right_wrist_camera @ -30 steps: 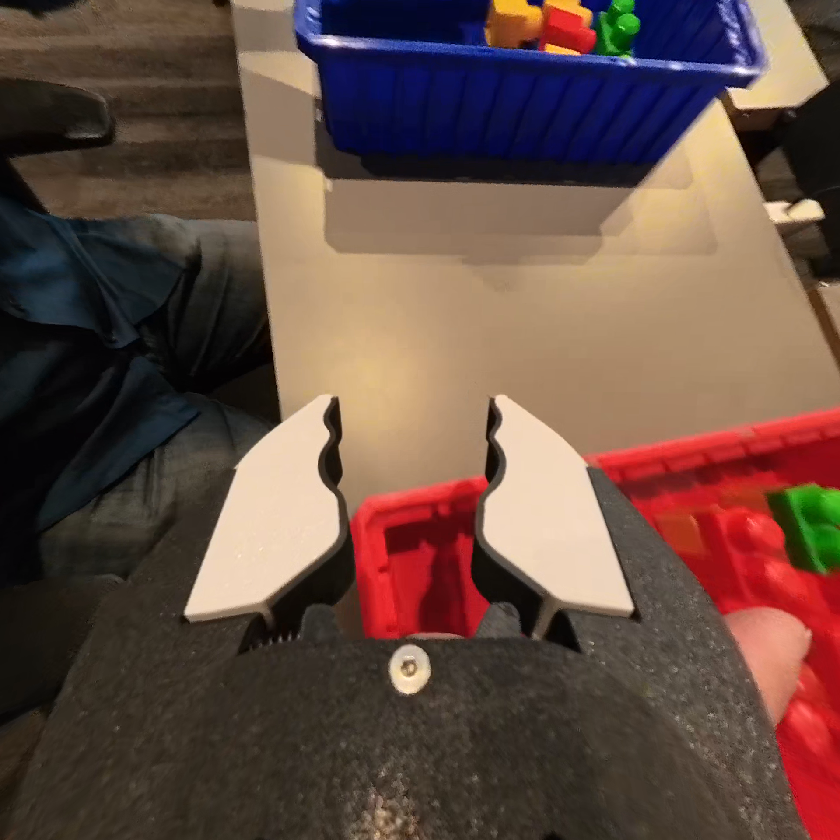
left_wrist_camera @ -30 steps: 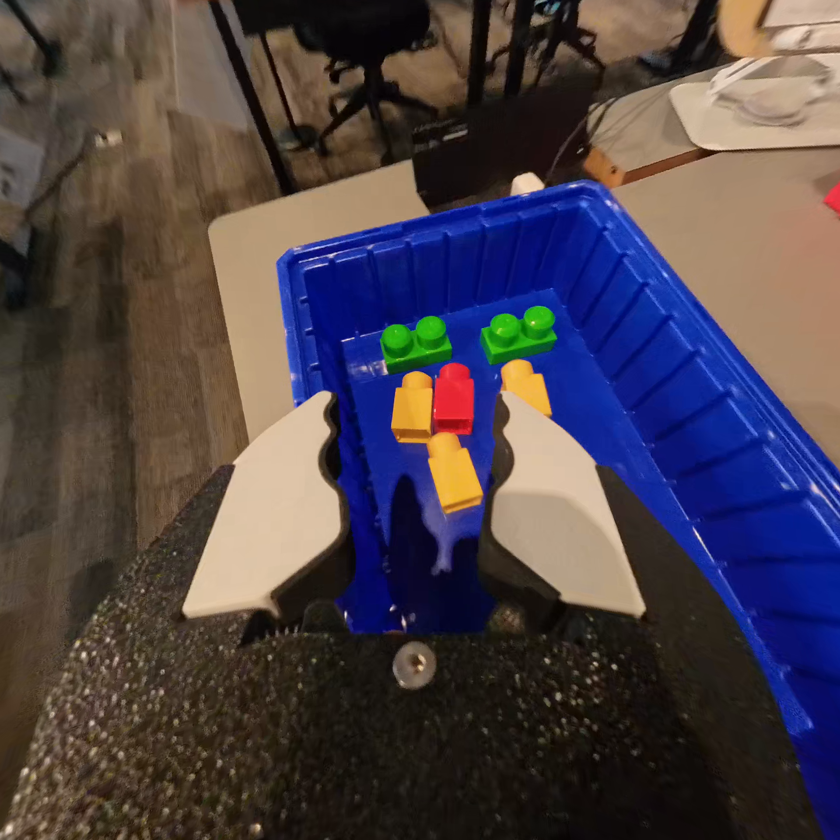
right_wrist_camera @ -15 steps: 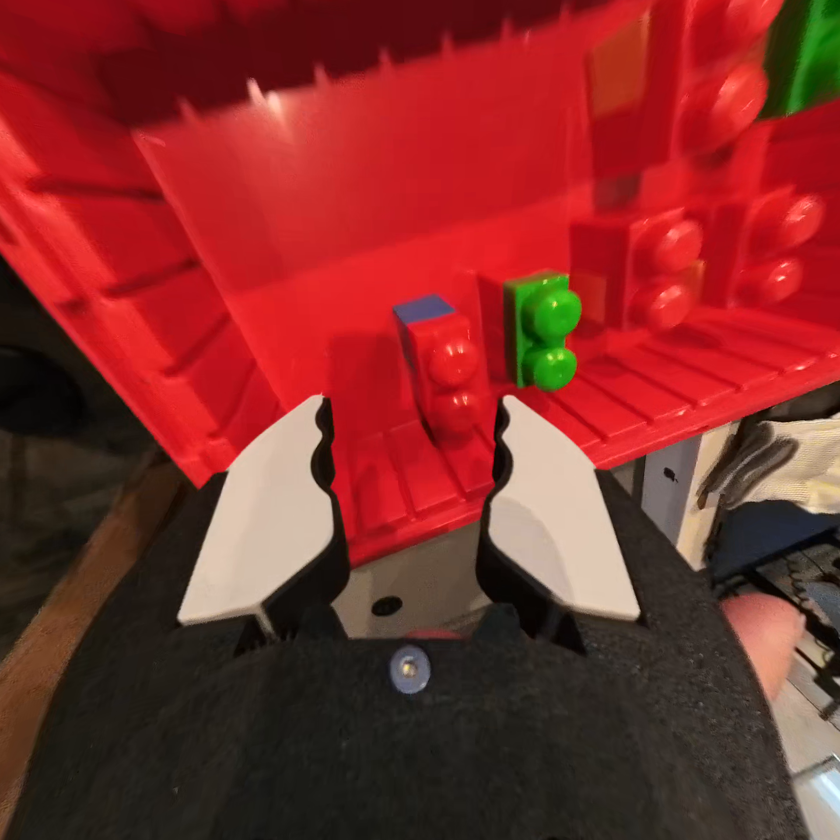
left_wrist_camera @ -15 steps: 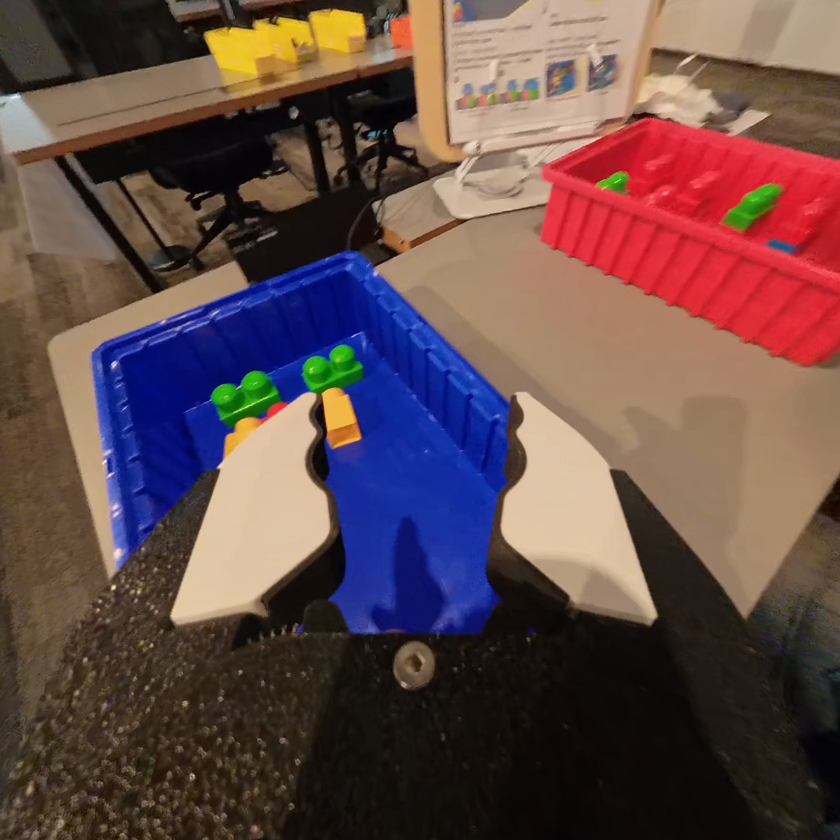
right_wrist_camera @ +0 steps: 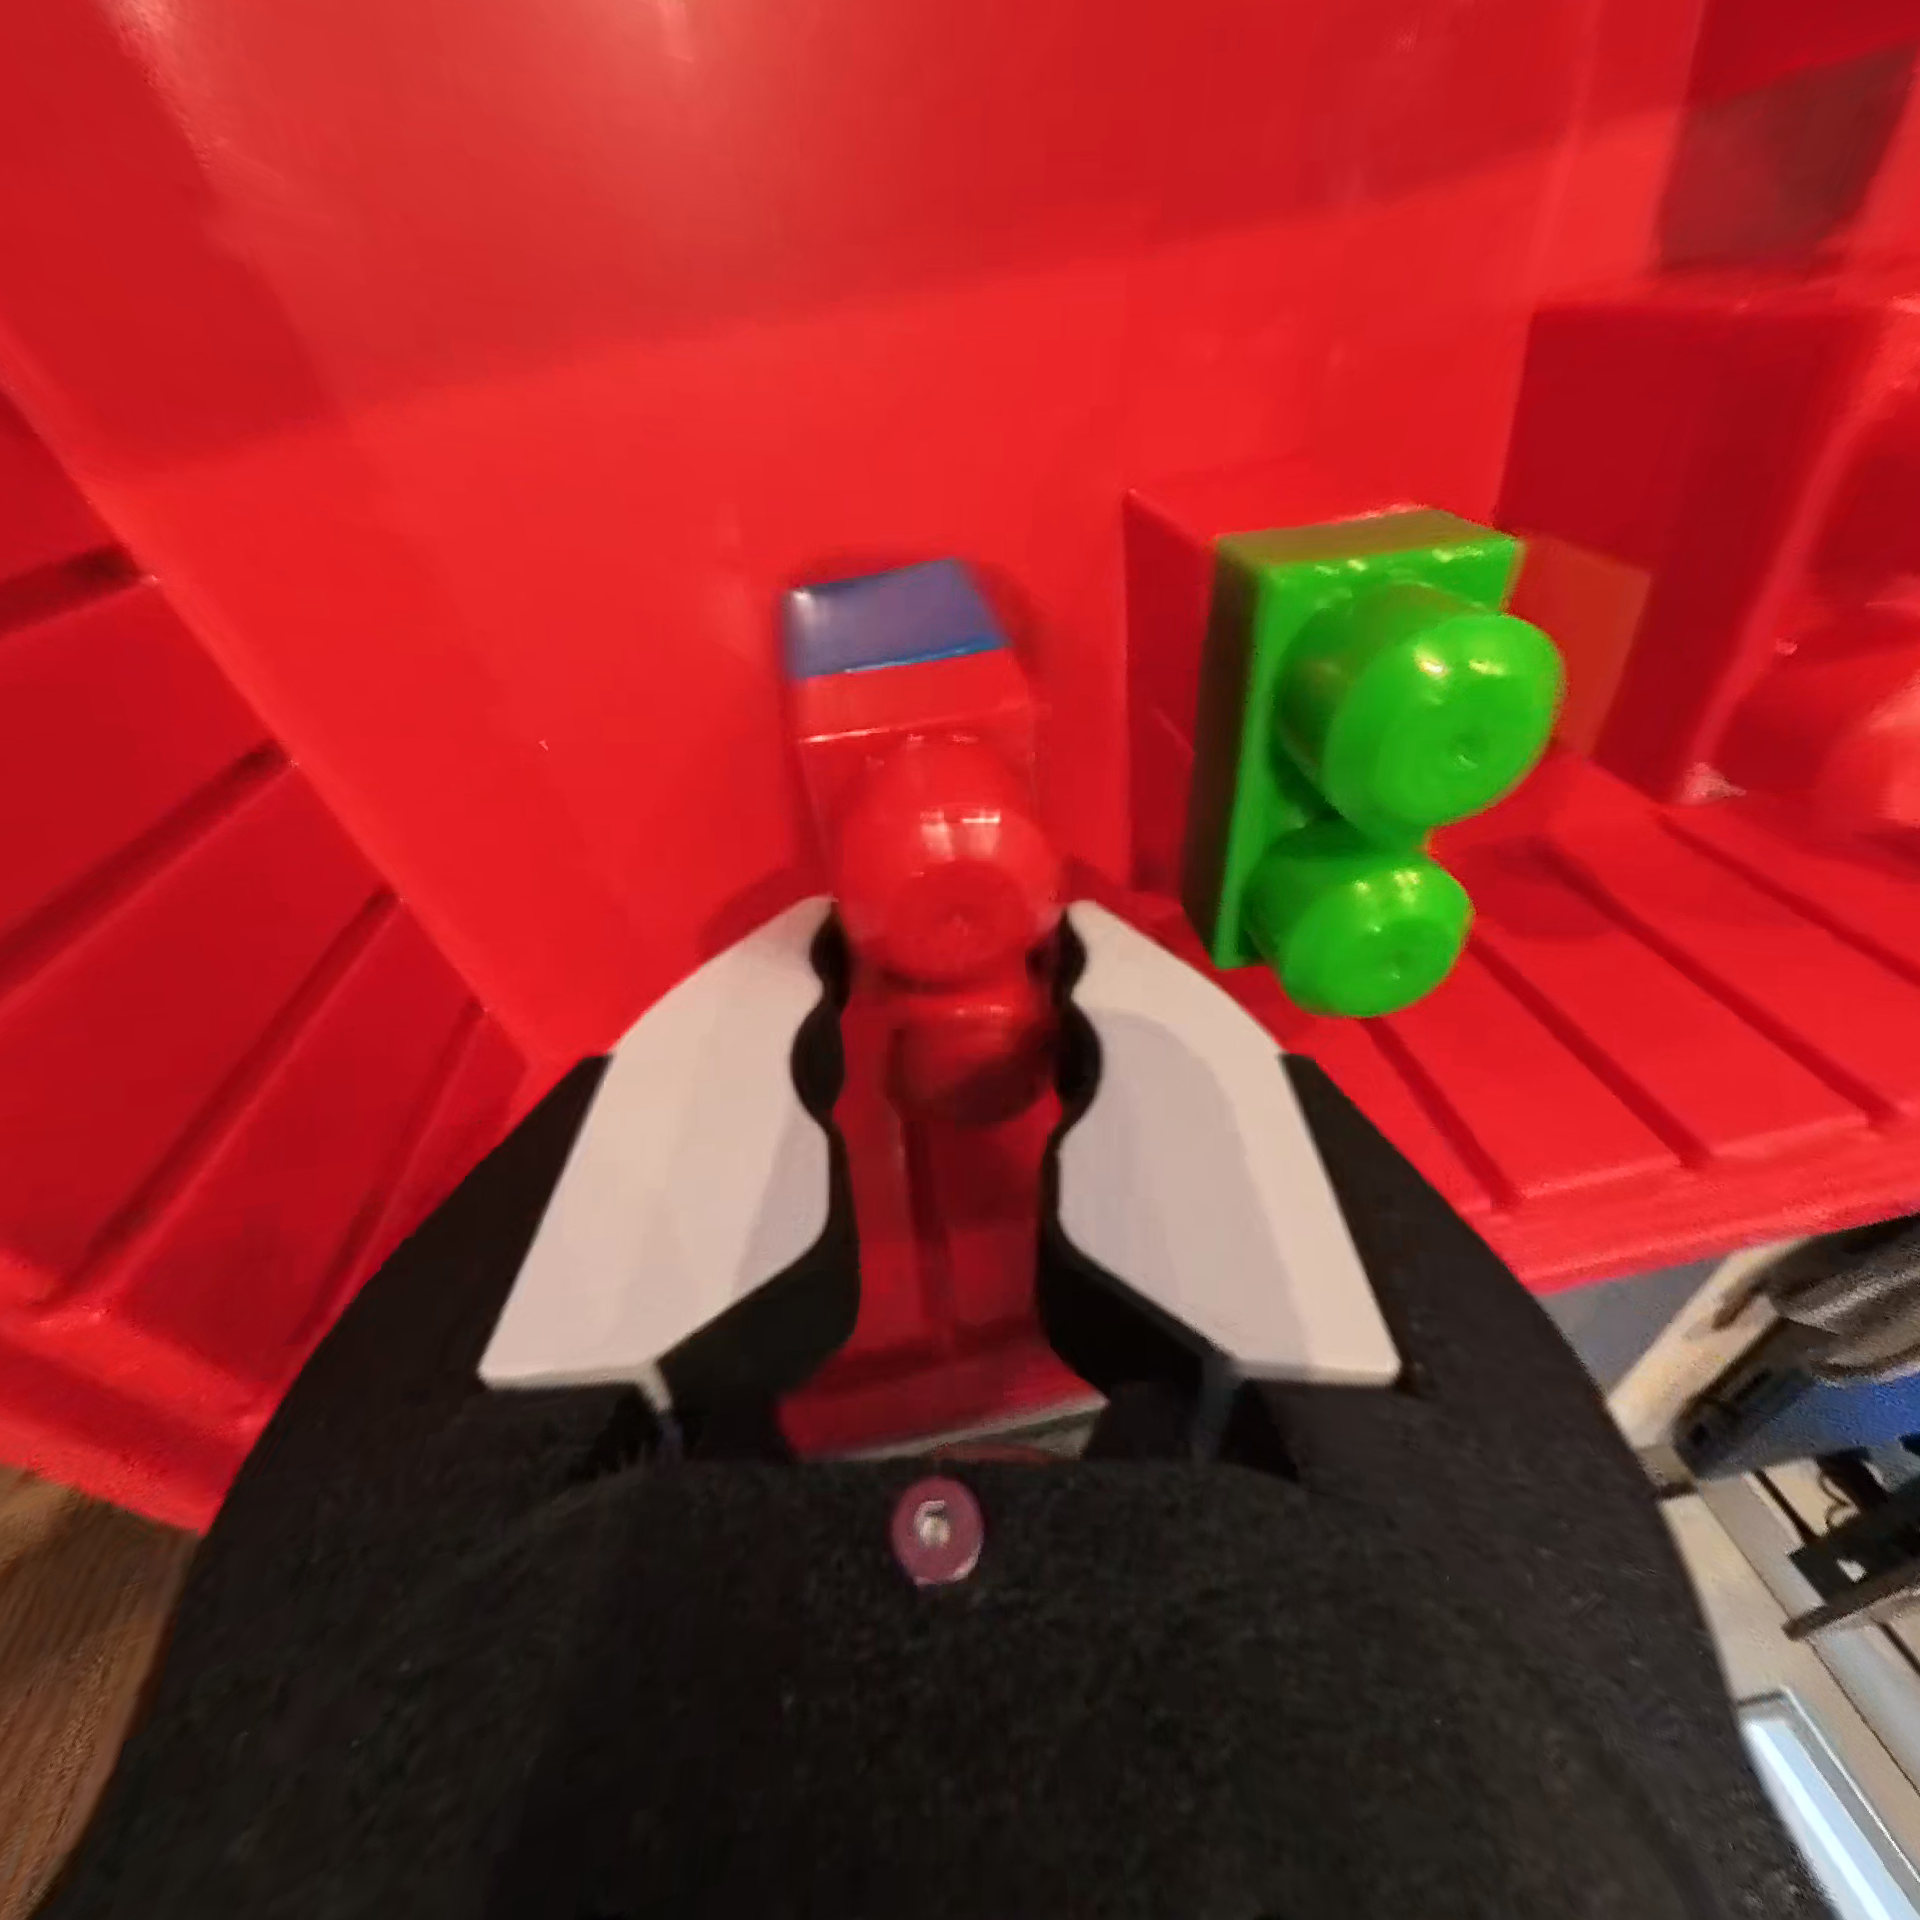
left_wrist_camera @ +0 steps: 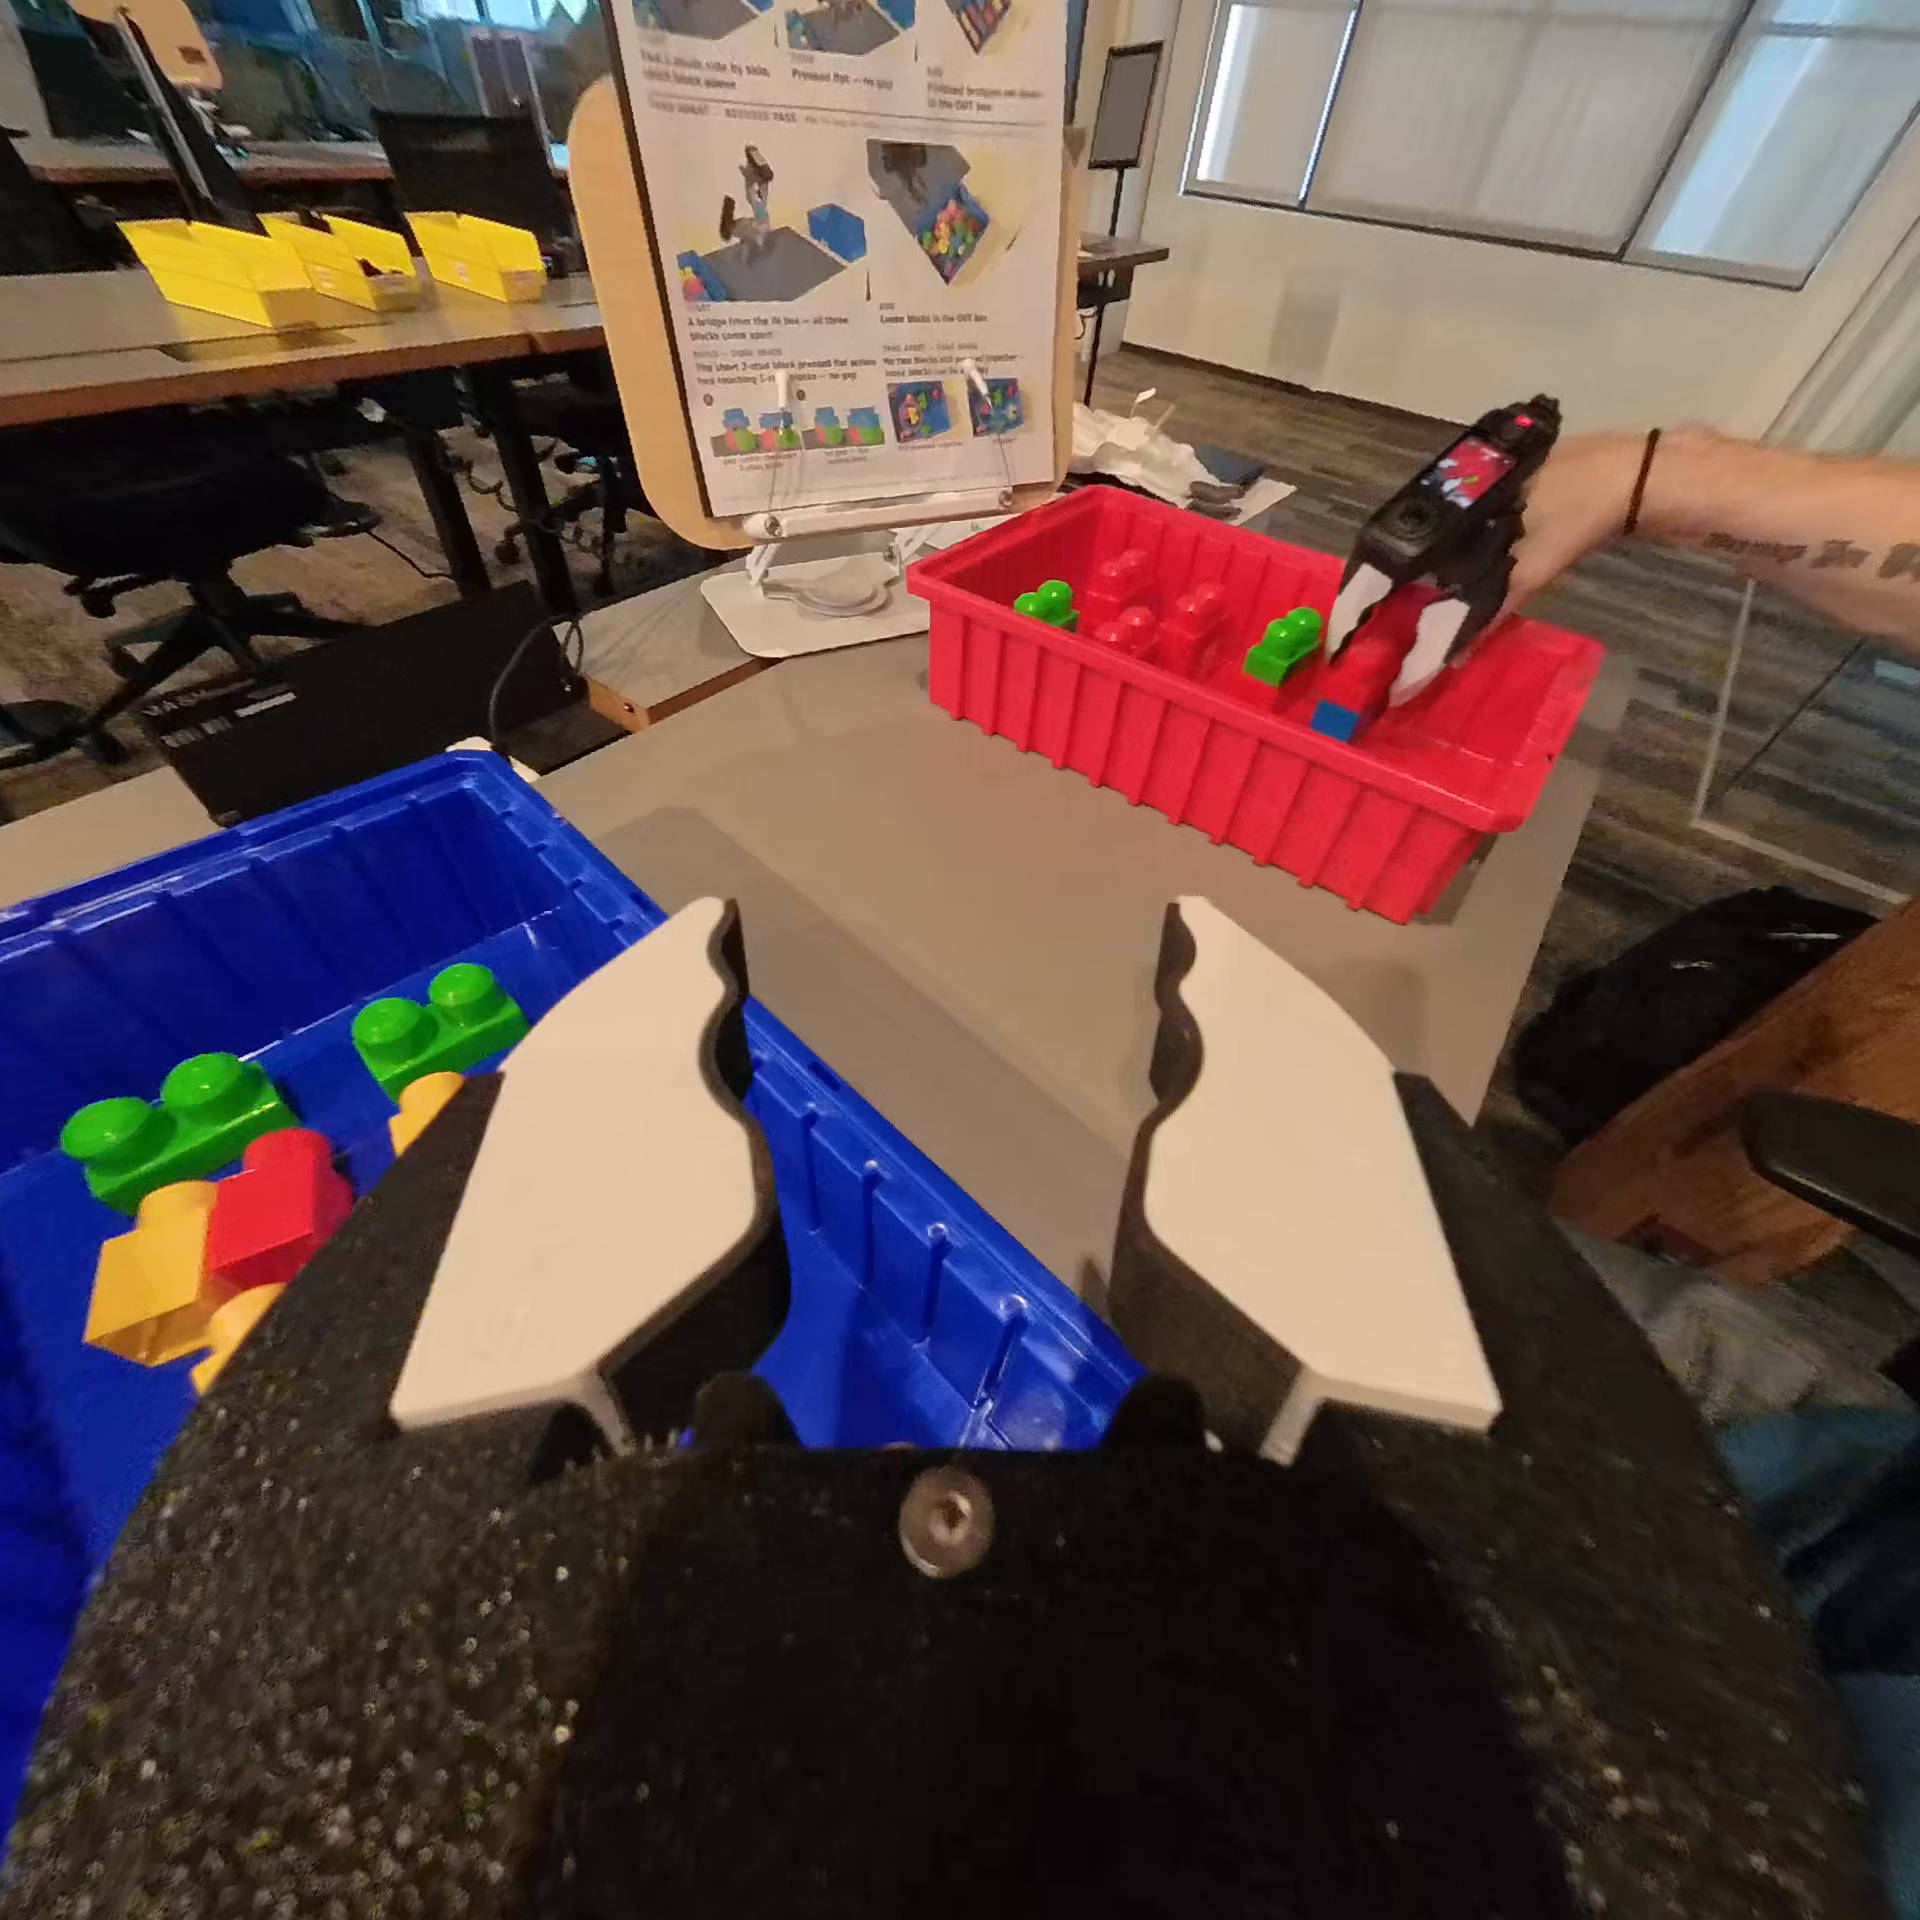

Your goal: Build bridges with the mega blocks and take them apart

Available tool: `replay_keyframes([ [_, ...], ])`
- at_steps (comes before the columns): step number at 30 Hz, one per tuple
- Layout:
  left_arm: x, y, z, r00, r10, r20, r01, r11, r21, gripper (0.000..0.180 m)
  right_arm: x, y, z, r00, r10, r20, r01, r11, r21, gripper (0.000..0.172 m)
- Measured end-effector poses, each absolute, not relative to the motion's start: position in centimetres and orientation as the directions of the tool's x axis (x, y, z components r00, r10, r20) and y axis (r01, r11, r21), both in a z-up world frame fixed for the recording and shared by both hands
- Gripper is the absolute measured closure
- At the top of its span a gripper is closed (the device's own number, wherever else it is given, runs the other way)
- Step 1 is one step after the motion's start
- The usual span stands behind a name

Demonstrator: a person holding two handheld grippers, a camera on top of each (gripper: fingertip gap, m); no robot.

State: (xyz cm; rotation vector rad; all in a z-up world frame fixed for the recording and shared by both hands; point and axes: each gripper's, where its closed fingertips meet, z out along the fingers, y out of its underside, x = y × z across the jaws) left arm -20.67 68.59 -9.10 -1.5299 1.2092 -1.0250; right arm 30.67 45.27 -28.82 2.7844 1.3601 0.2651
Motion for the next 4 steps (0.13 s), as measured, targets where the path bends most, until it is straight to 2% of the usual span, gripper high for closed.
replay_keyframes([
  [1, -20.5, 68.58, -9.4, 0.173, -0.982, 0.072, -0.243, -0.113, -0.963, 0.105, 30.56, 45.28, -28.85, 0.607, 0.783, 0.137, 0.777, -0.621, 0.102, 0.135],
  [4, -20.29, 68.69, -10.16, 0.177, -0.983, 0.059, -0.276, -0.107, -0.955, 0.105, 30.25, 45.0, -28.22, 0.682, 0.725, 0.095, 0.719, -0.689, 0.091, 0.136],
])
